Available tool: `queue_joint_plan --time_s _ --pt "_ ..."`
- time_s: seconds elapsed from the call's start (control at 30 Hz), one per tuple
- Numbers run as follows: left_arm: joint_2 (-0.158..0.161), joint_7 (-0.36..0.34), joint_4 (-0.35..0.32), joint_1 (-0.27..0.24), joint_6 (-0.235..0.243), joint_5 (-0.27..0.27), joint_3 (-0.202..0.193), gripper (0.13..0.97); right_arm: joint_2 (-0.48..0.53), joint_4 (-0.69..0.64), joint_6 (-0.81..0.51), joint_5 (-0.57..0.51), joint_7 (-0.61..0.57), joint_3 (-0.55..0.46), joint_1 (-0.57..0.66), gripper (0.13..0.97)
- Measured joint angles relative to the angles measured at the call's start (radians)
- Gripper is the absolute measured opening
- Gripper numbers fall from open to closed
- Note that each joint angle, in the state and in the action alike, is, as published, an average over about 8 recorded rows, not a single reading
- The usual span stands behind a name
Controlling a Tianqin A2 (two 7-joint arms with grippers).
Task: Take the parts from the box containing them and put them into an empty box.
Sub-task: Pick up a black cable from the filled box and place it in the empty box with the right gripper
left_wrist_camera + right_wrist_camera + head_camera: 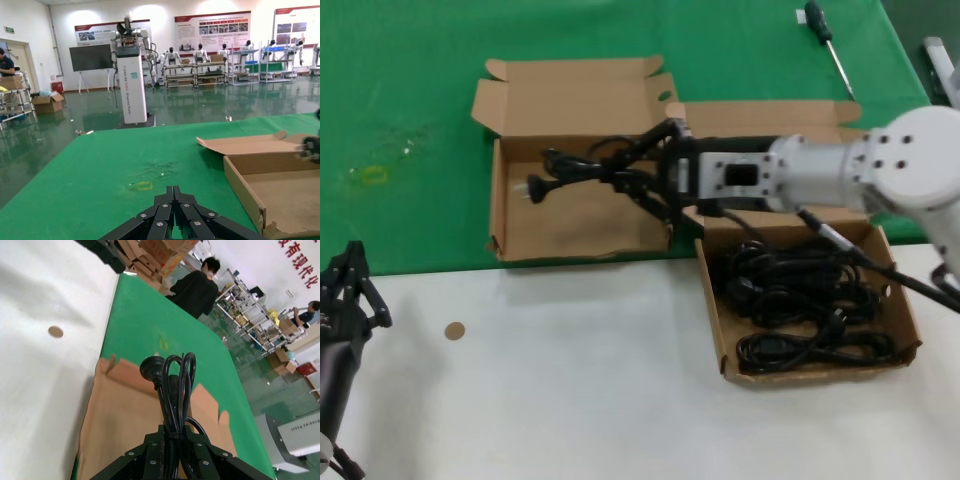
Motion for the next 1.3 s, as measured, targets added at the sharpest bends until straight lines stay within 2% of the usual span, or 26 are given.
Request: queue_joint_plan --time_s 0.3,0.6,0.9,1.3 --pt "0.000 0.000 0.000 0.000 0.000 0.000 0.000 0.152 -0.100 -0.088 0.061 -0.032 -0.021 -0.033 0.029 0.214" --pt "0.000 0.000 0.000 0.000 0.000 0.000 0.000 0.152 -0.174 -0.235 0.109 -0.037 -0.119 -0.044 0.067 0.214" --pt "0.000 0.000 0.000 0.000 0.000 0.000 0.000 0.152 -0.213 -0.376 0.140 -0.015 -0.226 -0.025 0.108 0.214" --pt "0.000 0.000 0.000 0.000 0.000 0.000 0.000 0.152 -0.247 -0.487 0.152 0.007 -0.298 -0.004 0.140 0.221"
